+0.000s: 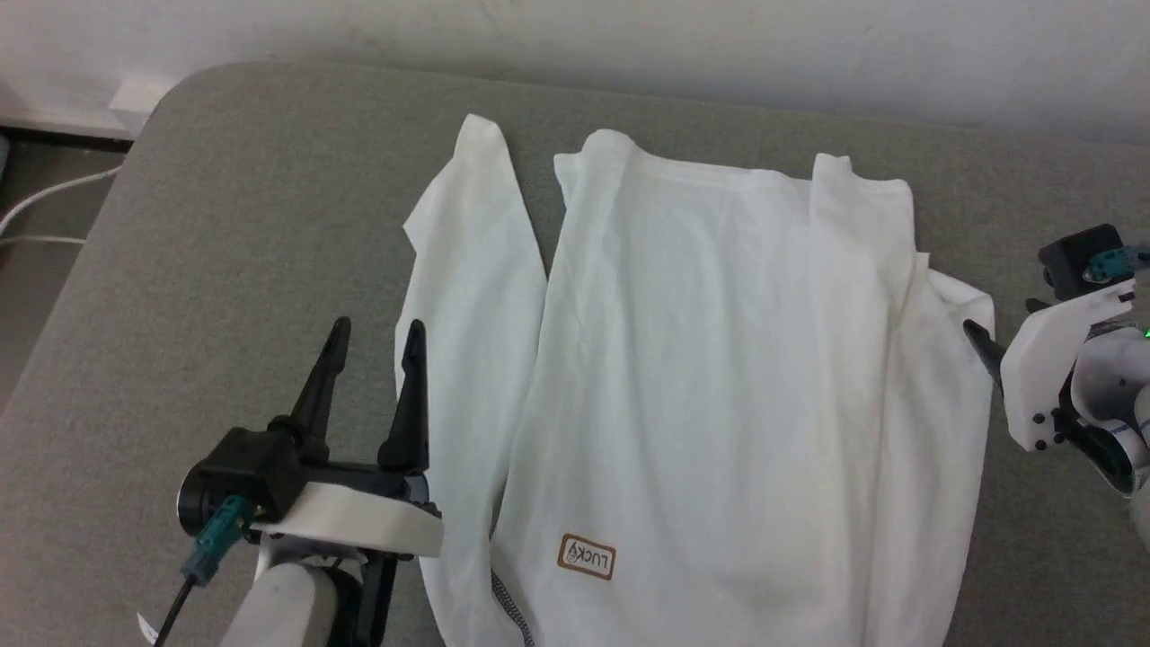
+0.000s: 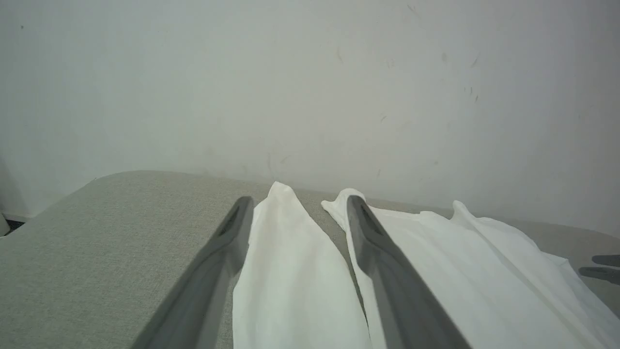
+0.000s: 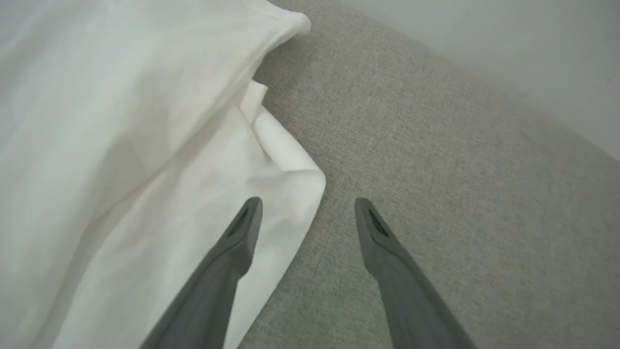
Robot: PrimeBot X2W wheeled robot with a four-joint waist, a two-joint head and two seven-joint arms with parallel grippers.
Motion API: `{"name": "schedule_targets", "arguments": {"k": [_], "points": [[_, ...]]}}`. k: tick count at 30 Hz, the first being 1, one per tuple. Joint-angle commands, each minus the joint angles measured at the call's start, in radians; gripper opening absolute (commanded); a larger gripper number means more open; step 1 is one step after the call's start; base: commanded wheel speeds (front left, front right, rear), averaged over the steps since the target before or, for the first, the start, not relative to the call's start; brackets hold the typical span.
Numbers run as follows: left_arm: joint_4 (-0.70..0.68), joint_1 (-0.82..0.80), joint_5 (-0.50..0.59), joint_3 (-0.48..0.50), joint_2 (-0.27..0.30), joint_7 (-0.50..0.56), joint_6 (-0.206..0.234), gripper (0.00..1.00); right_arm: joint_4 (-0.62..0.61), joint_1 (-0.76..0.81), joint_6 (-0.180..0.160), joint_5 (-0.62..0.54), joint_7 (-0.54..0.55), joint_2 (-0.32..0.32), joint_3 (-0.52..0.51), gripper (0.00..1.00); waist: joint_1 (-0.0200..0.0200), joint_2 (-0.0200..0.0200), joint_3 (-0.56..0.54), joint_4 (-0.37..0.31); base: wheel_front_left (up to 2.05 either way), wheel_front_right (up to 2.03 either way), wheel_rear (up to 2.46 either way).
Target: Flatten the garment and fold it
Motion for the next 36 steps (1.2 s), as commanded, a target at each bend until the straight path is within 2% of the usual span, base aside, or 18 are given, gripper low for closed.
{"name": "schedule_targets", "arguments": {"k": [1,14,15,16,19,25,31,36], "points": [[0.006,0.009,0.022,0.022,-0.016,-0.004,-0.021,1.00,0.044,-0.028,-0.002,-0.011,0.001,0.006,0.016,1.00,-0.0003,-0.0001,0.048,0.049,0.00,0.00,0.00],[0.041,0.002,0.089,0.103,-0.090,-0.005,-0.116,1.00,0.262,-0.104,-0.002,-0.033,-0.131,0.033,0.090,1.00,-0.0003,-0.0001,0.079,0.069,0.00,0.00,0.00],[0.045,0.001,0.094,0.107,-0.094,-0.005,-0.122,1.00,0.274,-0.107,-0.002,-0.026,-0.141,0.037,0.098,0.46,-0.0003,-0.0001,0.079,0.068,0.00,0.00,0.00],[0.048,0.001,0.099,0.111,-0.098,-0.005,-0.127,1.00,0.282,-0.110,-0.002,-0.022,-0.155,0.038,0.106,0.00,-0.0003,-0.0001,0.078,0.066,0.00,0.00,0.00],[0.059,0.000,0.109,0.123,-0.109,-0.005,-0.138,1.00,0.308,-0.121,-0.002,-0.001,-0.209,0.034,0.108,0.00,-0.0003,-0.0001,0.071,0.057,0.00,0.00,0.00],[0.081,0.019,0.123,0.149,-0.122,-0.005,-0.157,1.00,0.344,-0.128,-0.002,0.063,-0.348,0.018,0.047,0.00,-0.0003,-0.0001,0.017,0.020,0.00,0.00,0.00],[0.090,0.050,0.130,0.180,-0.130,-0.005,-0.170,1.00,0.414,-0.094,-0.002,0.146,-0.410,-0.007,-0.111,0.00,-0.0003,-0.0001,-0.052,-0.035,0.00,0.00,0.00],[0.091,0.073,0.135,0.202,-0.135,-0.005,-0.176,1.00,0.491,-0.066,-0.002,0.169,-0.435,-0.031,-0.245,0.00,-0.0003,-0.0001,-0.092,-0.077,0.00,0.00,0.00]]}}
